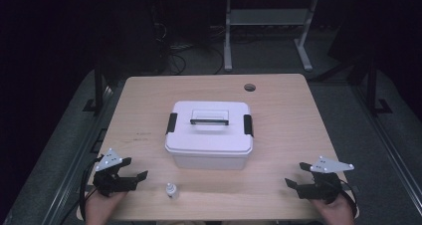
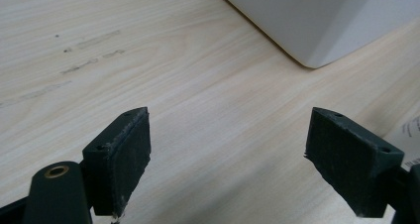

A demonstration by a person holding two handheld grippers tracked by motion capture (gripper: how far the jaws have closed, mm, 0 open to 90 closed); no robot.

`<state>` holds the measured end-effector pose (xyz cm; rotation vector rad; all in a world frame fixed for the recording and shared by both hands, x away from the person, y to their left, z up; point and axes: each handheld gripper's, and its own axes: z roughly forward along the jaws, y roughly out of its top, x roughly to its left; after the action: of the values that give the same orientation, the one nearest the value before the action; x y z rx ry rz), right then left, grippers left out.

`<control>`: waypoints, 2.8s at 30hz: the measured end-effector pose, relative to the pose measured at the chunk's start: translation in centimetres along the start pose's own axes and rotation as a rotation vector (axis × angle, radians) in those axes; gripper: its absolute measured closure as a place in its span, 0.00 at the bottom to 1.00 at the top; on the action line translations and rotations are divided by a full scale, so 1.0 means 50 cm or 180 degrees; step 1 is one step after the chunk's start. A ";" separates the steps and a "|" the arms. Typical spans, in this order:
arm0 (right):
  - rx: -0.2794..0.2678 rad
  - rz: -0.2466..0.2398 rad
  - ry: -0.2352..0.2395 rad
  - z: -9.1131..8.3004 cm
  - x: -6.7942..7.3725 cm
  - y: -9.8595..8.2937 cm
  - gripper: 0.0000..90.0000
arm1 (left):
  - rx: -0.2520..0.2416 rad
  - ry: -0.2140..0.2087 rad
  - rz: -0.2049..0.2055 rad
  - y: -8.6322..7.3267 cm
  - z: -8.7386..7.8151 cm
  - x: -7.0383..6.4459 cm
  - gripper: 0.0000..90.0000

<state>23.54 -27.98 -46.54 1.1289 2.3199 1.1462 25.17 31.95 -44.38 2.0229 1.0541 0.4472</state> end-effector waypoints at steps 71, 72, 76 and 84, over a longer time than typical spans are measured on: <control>0.0546 -0.0633 0.0389 -0.041 -0.034 0.183 0.18 | 0.0115 -0.0105 0.0164 -0.014 -0.013 -0.006 0.20; 0.0569 -0.0649 0.0383 -0.041 -0.033 0.186 0.18 | 0.0114 -0.0101 0.0169 -0.014 -0.013 -0.006 0.20; 0.0595 -0.0719 0.0412 -0.040 -0.031 0.195 0.18 | 0.0111 -0.0101 0.0193 -0.014 -0.013 -0.007 0.20; 0.0695 -0.0855 0.0455 -0.044 -0.024 0.222 0.19 | 0.0108 -0.0103 0.0189 -0.014 -0.014 -0.006 0.20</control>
<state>28.75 -25.97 -36.61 0.7892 2.6606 0.9197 24.22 32.28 -44.49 2.0892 0.9902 0.4287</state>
